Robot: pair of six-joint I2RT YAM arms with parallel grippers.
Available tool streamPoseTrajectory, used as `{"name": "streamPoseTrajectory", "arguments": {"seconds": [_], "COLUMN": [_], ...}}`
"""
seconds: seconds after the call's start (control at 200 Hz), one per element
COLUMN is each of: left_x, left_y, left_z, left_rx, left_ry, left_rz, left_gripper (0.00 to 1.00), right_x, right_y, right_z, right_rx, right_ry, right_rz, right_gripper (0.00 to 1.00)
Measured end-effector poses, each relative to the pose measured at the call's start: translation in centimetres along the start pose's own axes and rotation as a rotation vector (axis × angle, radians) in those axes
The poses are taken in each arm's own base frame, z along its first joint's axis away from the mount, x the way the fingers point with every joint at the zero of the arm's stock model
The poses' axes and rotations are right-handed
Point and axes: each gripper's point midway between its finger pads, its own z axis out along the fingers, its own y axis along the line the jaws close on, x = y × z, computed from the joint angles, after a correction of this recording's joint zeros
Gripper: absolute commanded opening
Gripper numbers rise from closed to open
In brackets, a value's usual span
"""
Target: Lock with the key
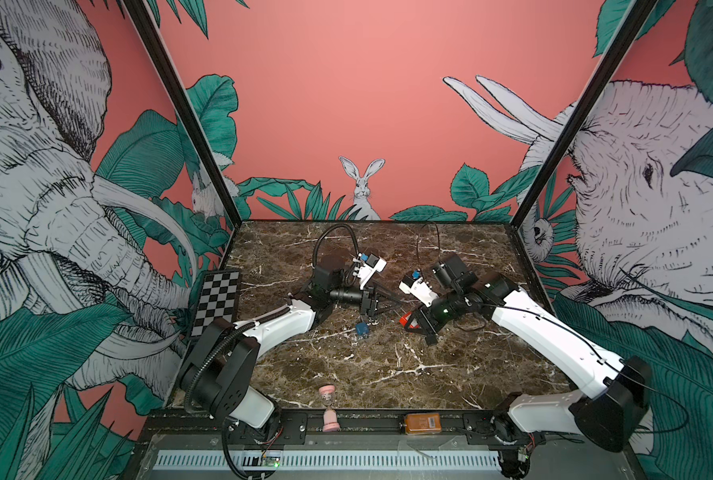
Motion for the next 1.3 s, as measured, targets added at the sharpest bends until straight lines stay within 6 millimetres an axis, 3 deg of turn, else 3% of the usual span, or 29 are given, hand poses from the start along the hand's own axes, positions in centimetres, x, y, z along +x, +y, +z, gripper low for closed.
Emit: {"name": "streamPoseTrajectory", "arguments": {"seconds": [0.205, 0.285, 0.635, 0.83, 1.3], "left_x": [0.6, 0.7, 0.2, -0.9, -1.1], "left_y": [0.0, 0.1, 0.3, -0.8, -0.4], "left_z": [0.0, 0.0, -0.2, -0.7, -0.8], "left_rx": [0.007, 0.006, -0.03, -0.041, -0.063], "left_ry": [0.01, 0.011, -0.015, -0.045, -0.055], "left_rz": [-0.027, -0.031, -0.012, 0.046, 0.056], "left_gripper": [0.53, 0.61, 0.76, 0.77, 0.78], "right_x": [-0.6, -0.9, -0.5, -0.3, -0.5], "right_y": [-0.8, -0.5, 0.0, -0.2, 0.2], "right_z": [-0.4, -0.7, -0.4, 0.0, 0.1], "right_rx": [0.057, 0.05, 0.01, 0.01, -0.015], "right_ry": [-0.031, -0.047, -0.024, -0.024, -0.042], "right_rz": [-0.028, -0.04, -0.036, -0.009, 0.005], "right_gripper": [0.0, 0.0, 0.0, 0.0, 0.0]}}
